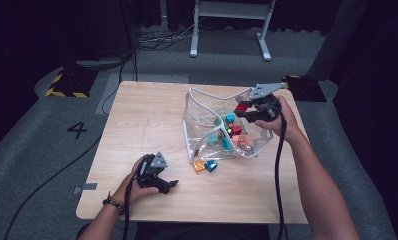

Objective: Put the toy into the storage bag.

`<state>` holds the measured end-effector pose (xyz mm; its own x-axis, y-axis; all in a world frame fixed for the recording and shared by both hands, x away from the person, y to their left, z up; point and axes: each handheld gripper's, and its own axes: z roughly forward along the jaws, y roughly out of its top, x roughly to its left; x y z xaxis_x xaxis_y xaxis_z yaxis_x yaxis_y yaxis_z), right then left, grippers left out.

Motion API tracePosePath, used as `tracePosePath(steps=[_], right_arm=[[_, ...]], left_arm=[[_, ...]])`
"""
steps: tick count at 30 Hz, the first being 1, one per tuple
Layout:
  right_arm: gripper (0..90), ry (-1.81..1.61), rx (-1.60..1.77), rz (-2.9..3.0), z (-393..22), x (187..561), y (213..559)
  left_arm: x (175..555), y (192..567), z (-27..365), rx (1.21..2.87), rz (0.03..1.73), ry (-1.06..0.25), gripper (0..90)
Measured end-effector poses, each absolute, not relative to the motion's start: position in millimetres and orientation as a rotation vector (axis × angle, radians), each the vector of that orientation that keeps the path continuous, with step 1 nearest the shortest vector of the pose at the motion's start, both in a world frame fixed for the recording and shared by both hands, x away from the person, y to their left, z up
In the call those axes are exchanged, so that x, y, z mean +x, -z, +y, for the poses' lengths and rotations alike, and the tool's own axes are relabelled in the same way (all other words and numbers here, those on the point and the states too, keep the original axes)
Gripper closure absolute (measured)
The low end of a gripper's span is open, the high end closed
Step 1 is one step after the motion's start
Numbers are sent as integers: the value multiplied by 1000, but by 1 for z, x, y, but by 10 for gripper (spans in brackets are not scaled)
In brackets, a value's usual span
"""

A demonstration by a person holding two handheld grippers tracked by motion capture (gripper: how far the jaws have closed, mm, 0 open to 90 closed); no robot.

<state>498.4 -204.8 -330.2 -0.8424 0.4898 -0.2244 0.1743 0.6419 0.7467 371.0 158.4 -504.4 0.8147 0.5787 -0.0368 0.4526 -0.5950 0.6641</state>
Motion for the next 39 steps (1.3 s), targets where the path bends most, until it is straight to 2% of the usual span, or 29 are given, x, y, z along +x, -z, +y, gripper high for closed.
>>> tracePosePath(steps=[17, 27, 31, 39], right_arm=[[592, -500, 581, 2520, -209, 526, 356], [574, -451, 584, 2564, -214, 525, 355], [530, -504, 580, 2563, -213, 522, 353], [507, -713, 573, 2542, -216, 505, 349]], left_arm=[[371, 504, 158, 2309, 754, -239, 67], [371, 505, 158, 2306, 758, -233, 68], [371, 505, 158, 2303, 757, -237, 68], [371, 504, 158, 2308, 754, -239, 68]])
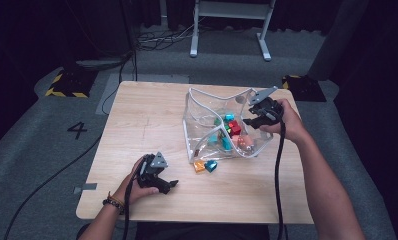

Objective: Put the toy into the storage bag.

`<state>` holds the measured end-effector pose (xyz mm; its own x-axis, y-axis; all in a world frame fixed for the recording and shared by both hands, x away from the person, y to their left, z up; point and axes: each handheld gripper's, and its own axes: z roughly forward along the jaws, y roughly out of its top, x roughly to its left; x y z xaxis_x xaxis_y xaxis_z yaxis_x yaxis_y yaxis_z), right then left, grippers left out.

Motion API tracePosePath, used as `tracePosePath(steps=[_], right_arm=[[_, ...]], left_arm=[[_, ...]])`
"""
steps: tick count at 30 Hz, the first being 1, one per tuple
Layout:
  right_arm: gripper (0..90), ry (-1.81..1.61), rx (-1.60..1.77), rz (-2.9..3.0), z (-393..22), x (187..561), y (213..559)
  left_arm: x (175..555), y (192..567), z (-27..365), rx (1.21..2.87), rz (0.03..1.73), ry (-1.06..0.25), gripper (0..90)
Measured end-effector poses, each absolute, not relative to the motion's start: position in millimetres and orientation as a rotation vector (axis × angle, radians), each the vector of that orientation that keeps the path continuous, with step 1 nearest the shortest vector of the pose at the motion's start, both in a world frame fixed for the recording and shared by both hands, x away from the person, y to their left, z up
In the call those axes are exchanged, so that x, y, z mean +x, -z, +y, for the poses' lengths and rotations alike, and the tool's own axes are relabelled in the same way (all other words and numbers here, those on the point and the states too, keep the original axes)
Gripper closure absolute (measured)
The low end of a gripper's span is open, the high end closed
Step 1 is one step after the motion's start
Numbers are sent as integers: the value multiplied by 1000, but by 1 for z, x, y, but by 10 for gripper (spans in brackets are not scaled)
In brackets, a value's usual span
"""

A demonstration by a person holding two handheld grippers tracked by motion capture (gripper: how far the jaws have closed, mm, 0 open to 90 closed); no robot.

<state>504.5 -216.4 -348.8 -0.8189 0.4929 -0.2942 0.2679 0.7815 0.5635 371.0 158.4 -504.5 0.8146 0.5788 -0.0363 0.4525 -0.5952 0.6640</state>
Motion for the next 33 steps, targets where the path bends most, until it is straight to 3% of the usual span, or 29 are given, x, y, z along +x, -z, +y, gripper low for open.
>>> tracePosePath(steps=[10, 19, 33], right_arm=[[411, -977, 607, 2457, -235, 475, 338], [261, -1109, 700, 2304, -275, 436, 341], [244, -1198, 789, 2205, -315, 398, 367]], left_arm=[[371, 504, 158, 2308, 754, -239, 67], [371, 504, 158, 2309, 754, -239, 68], [371, 504, 158, 2308, 755, -239, 68]])
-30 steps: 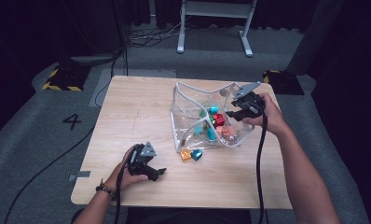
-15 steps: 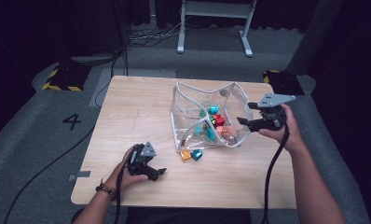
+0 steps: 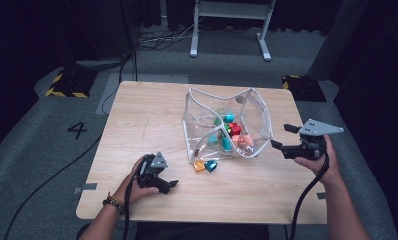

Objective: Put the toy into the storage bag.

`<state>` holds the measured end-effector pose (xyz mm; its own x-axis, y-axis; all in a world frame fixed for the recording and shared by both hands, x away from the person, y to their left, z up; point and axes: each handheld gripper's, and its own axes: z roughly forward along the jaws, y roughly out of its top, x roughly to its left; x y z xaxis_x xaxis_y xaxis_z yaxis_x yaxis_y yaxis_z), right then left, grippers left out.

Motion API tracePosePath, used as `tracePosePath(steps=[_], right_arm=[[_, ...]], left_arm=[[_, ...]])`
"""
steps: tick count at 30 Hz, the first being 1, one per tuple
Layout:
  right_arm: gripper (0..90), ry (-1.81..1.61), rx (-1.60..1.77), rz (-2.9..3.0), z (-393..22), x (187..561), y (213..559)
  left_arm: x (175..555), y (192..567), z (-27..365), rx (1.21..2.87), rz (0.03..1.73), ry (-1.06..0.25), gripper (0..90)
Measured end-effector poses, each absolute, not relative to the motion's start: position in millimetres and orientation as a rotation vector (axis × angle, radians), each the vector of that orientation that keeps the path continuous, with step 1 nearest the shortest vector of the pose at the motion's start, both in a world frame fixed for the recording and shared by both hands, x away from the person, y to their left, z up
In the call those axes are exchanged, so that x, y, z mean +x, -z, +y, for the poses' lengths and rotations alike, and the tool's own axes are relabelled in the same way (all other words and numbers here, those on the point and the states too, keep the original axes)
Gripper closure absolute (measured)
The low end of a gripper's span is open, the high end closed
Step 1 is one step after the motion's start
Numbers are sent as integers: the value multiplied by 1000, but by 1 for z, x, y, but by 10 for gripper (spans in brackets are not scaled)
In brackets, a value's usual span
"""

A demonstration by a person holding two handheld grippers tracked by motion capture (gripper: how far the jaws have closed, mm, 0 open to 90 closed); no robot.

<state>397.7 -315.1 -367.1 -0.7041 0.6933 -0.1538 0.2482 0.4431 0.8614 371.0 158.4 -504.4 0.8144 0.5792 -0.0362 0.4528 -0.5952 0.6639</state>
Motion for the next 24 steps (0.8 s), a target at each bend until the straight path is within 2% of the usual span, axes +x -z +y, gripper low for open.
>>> tracePosePath(steps=[2, 14, 24], right_arm=[[278, -1234, 808, 2191, -319, 387, 383], [279, -1270, 850, 2304, -314, 363, 433], [294, -1253, 779, 2493, -271, 357, 477]], left_arm=[[371, 504, 158, 2308, 755, -239, 67], [371, 504, 158, 2309, 756, -236, 68], [371, 504, 158, 2309, 754, -239, 68]])
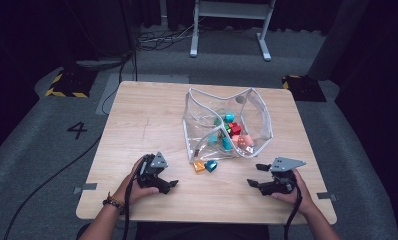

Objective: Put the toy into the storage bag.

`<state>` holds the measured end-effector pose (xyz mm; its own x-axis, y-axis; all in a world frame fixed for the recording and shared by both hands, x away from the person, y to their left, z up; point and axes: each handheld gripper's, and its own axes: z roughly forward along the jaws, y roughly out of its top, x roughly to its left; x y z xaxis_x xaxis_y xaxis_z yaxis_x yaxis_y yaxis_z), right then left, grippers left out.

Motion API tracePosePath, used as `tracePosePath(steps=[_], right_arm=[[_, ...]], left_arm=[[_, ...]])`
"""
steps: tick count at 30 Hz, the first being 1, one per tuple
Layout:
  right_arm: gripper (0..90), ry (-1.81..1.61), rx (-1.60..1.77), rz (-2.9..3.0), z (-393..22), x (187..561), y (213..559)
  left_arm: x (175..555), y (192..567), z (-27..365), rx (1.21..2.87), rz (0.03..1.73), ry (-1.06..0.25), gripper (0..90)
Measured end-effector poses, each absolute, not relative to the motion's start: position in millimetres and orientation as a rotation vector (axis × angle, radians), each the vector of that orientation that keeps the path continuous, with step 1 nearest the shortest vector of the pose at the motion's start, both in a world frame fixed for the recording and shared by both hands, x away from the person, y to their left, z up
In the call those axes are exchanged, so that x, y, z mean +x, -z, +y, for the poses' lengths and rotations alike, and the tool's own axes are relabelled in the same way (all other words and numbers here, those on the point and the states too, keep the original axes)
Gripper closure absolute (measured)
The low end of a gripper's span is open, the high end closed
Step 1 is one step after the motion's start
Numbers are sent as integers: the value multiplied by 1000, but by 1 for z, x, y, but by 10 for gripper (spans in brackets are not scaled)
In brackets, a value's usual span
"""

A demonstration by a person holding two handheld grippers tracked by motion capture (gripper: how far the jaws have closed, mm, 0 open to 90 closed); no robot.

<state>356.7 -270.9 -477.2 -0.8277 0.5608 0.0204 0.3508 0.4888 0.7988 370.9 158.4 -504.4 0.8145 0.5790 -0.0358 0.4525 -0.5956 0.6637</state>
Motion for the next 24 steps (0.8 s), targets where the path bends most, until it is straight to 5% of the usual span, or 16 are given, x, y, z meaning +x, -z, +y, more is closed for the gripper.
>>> tracePosePath(steps=[24], right_arm=[[314, -1207, 679, 2544, -155, 372, 497]], left_arm=[[371, 504, 158, 2309, 755, -240, 68]])
